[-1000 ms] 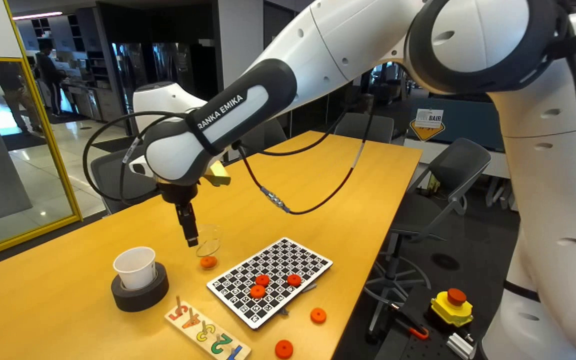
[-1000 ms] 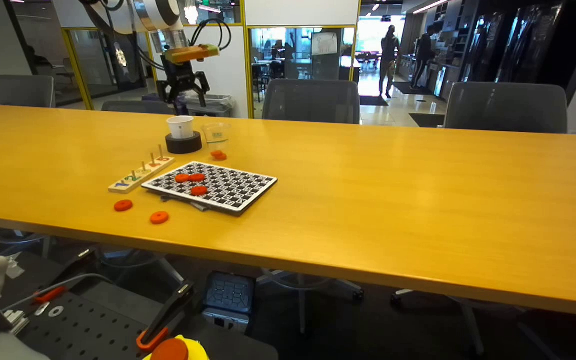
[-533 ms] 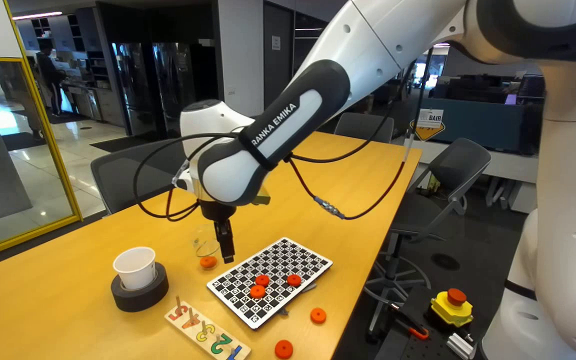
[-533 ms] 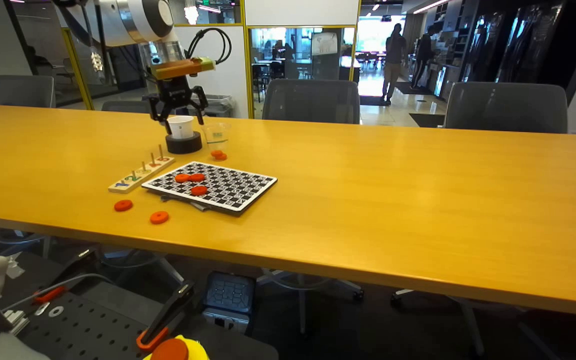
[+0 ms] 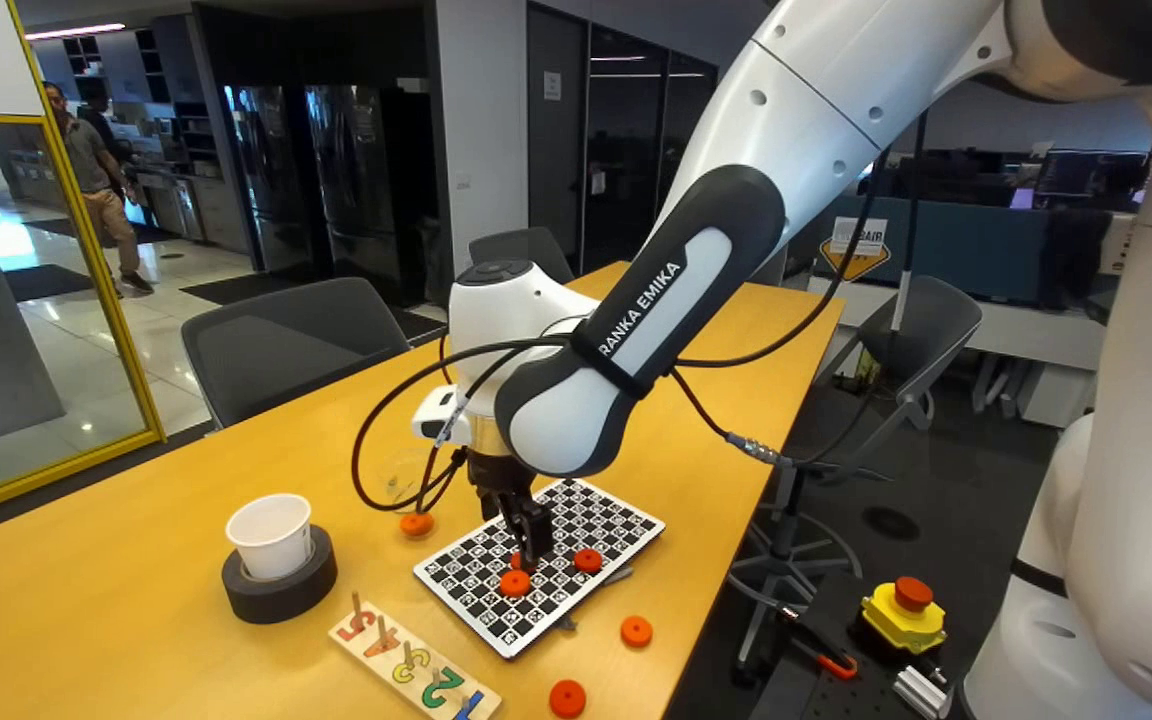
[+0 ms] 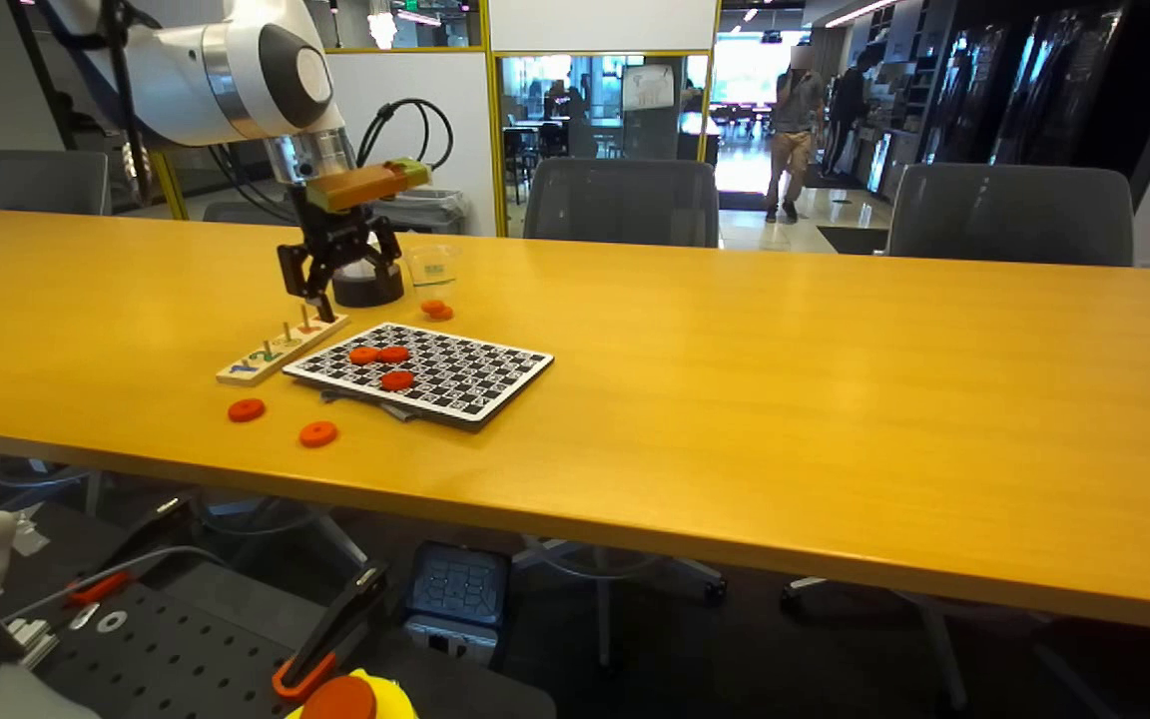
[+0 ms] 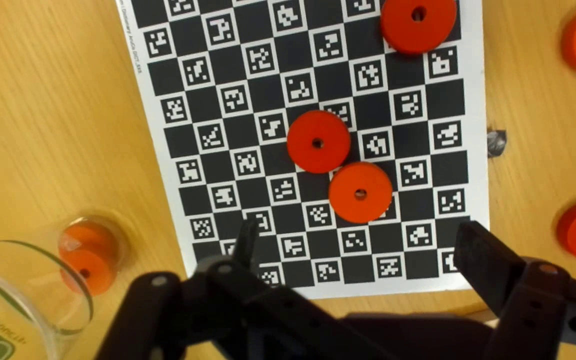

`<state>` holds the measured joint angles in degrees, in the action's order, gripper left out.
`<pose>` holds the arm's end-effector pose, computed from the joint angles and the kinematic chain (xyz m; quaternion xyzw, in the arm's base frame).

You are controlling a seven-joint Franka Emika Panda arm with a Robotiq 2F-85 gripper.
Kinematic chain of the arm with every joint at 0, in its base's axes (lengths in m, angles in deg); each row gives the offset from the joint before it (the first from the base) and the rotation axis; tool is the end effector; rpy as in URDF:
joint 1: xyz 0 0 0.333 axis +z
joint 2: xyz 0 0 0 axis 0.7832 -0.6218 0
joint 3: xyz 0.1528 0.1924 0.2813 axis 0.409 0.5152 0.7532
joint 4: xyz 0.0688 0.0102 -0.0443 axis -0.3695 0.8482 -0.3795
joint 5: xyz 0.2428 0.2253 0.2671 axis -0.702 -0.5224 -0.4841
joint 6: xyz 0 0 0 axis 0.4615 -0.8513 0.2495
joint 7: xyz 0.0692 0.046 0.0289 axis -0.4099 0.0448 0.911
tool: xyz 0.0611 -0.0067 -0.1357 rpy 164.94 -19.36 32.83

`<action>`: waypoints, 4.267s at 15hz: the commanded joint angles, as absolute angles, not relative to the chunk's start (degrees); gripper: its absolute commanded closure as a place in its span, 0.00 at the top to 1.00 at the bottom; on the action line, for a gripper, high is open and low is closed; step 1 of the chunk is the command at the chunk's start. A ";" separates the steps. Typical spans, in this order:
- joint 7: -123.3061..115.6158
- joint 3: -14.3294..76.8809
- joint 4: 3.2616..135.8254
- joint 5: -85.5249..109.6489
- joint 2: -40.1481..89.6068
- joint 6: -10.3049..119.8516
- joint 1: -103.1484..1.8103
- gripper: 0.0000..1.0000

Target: Pick up all the orange objects from the checkers board and the table, and put them in two cups

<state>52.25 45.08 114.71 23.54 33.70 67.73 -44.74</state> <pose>0.5091 0.1519 0.2536 0.7643 0.6418 0.0047 0.0629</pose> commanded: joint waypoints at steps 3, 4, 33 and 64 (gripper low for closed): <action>65.95 45.70 116.51 21.13 32.16 73.20 -46.68 1.00; 68.05 45.85 116.31 20.64 31.43 73.94 -46.88 1.00; 85.13 47.80 110.10 14.51 23.76 68.63 -49.87 1.00; 81.76 45.18 97.28 16.26 26.51 56.58 -48.89 0.23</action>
